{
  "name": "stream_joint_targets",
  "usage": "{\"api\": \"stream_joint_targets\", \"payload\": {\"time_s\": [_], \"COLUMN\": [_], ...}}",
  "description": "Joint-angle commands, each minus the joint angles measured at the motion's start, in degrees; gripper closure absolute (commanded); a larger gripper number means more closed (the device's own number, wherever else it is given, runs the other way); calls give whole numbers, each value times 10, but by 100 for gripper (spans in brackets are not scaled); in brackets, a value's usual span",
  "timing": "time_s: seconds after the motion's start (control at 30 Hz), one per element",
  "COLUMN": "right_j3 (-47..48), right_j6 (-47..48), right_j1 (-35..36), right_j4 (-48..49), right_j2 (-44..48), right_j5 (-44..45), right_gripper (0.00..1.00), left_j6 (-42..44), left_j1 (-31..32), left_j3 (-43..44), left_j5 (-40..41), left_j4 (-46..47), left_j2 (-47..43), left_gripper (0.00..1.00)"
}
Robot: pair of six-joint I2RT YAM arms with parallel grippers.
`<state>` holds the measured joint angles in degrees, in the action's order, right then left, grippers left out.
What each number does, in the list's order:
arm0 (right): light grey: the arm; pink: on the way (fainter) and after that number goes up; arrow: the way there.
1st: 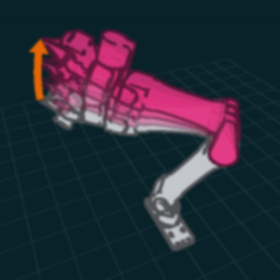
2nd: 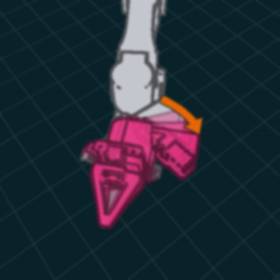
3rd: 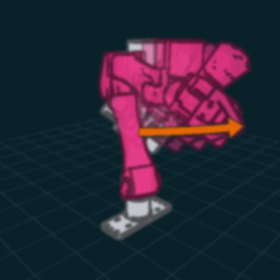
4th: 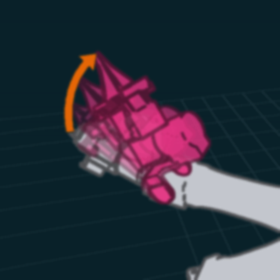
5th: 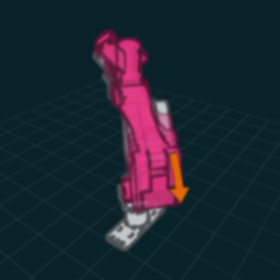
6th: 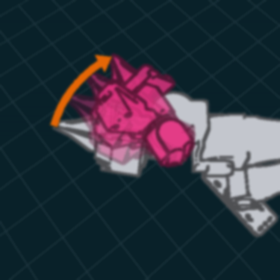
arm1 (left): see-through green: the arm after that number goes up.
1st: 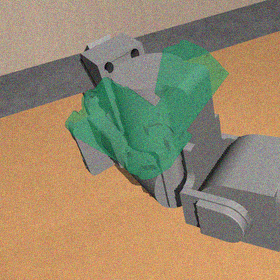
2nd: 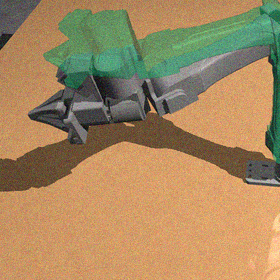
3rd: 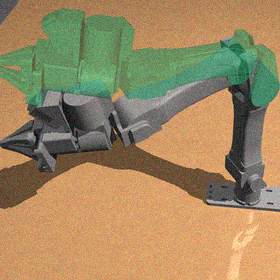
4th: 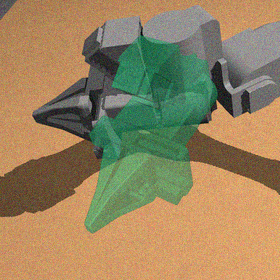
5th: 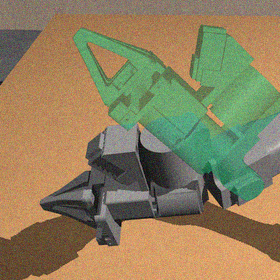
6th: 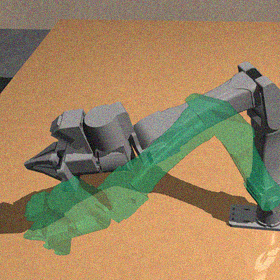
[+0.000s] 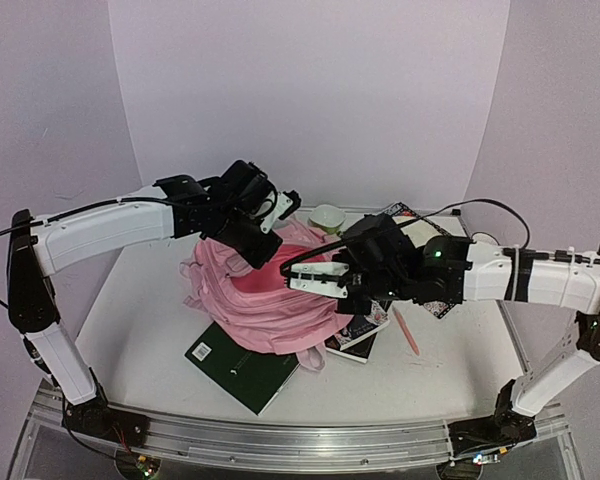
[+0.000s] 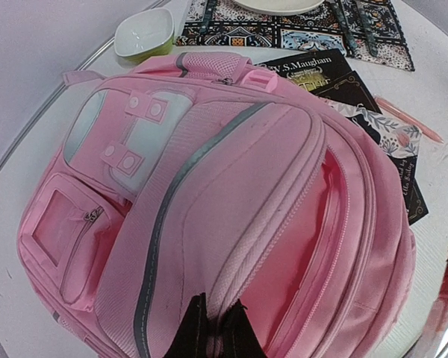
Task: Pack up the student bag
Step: Place the pen in the upper front pocket of the bag.
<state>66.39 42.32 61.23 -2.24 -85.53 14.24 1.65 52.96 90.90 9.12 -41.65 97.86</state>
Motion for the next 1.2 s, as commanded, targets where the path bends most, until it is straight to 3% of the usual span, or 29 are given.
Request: {"api": "stream_joint_targets", "payload": {"time_s": [0.0,0.37,0.53,0.57,0.63,0.67,0.9,1.07,1.1,1.17], "right_j3": [28,117,143,141,133,128,86,40,30,7], "right_j6": [123,229,230,227,217,211,147,42,19,-47], "right_j1": [7,7,7,7,7,7,8,8,8,7], "right_j4": [80,161,165,165,165,165,128,76,68,60], "right_j2": [-45,-192,-224,-223,-215,-209,-143,-71,-57,-25], "right_j5": [56,85,113,111,108,107,102,99,104,124], "right_gripper": [93,91,72,63,26,23,20,18,17,3], "left_j6": [9,11,11,12,12,13,6,-2,-3,-5], "left_j1": [3,3,2,2,2,2,-4,-11,-12,-14], "left_j3": [61,72,74,74,76,77,77,76,76,75], "left_j5": [-50,-73,-68,-67,-63,-62,-49,-43,-41,-41], "left_j4": [46,33,30,30,29,29,28,29,29,29], "left_j2": [-40,-30,-31,-31,-29,-29,-21,-18,-16,-15], "left_gripper": [100,100,100,100,100,100,100,100,100,100]}}
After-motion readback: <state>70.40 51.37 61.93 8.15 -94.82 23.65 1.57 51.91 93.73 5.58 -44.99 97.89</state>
